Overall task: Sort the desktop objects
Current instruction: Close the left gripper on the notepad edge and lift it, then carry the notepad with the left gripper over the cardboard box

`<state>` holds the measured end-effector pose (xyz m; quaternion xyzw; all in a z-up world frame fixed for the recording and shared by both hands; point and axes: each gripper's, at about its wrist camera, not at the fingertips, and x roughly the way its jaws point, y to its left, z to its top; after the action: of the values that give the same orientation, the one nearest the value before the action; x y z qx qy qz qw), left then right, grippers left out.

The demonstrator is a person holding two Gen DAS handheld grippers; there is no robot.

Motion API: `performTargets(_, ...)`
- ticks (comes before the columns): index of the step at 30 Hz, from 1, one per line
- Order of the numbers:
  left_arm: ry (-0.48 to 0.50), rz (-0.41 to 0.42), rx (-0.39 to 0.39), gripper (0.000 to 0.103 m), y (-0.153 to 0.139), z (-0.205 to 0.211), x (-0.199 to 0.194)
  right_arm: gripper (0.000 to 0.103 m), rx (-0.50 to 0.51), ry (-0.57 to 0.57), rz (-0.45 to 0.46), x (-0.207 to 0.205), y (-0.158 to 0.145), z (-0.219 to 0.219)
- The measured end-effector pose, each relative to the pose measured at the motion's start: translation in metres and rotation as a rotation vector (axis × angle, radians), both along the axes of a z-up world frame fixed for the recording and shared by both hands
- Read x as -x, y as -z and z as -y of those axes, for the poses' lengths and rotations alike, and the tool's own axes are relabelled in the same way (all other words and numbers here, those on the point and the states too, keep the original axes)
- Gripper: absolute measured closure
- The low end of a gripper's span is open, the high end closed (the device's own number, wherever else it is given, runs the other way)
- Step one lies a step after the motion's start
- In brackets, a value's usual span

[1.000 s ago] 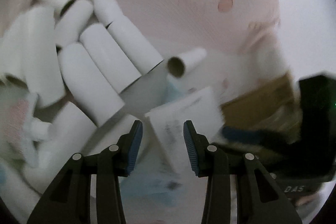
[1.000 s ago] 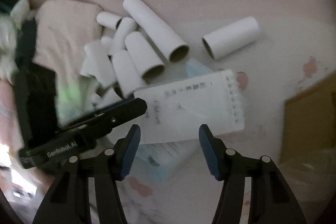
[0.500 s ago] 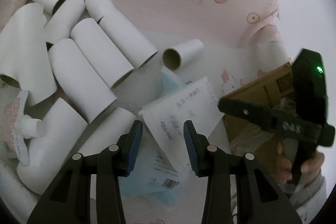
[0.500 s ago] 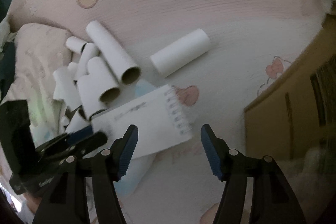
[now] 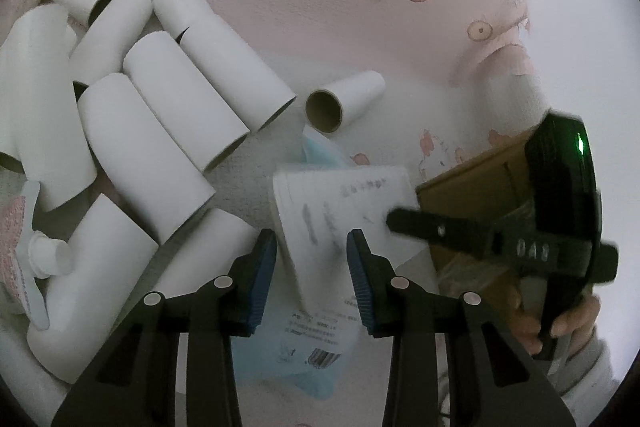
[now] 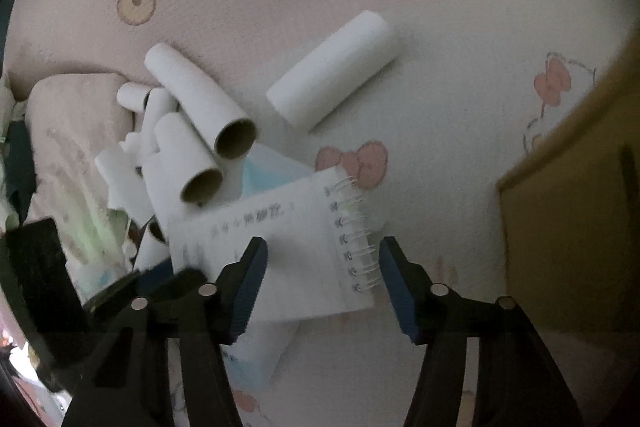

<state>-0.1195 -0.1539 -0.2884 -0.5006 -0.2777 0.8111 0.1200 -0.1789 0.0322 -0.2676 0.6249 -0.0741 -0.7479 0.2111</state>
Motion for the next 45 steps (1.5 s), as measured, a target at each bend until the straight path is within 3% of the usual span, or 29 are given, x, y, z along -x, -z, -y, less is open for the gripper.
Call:
performTargets(11, -0.004, 0.022, -0.053, 0.064, 0.005, 0.002, 0.006, 0.051, 0.087, 0.035, 0.03, -0.024, 0.01, -0.006)
performTargets(19, -0.029, -0.001, -0.011, 0.07, 0.005, 0.0, 0.009, 0.055, 0.091, 0.025, -0.003, -0.015, 0.01, -0.002)
performTargets(27, -0.026, -0.002, -0.021, 0.072, 0.0, 0.003, 0.006, 0.056, 0.103, 0.023, -0.003, -0.019, 0.008, -0.003)
performTargets(36, -0.017, -0.076, 0.055, 0.072, -0.045, 0.002, -0.006, 0.056, 0.125, 0.038, -0.051, -0.031, -0.019, -0.001)
performTargets(45, 0.002, -0.187, 0.066, 0.072, -0.113, -0.005, -0.026, 0.056, 0.215, 0.079, -0.158, -0.055, -0.078, -0.015)
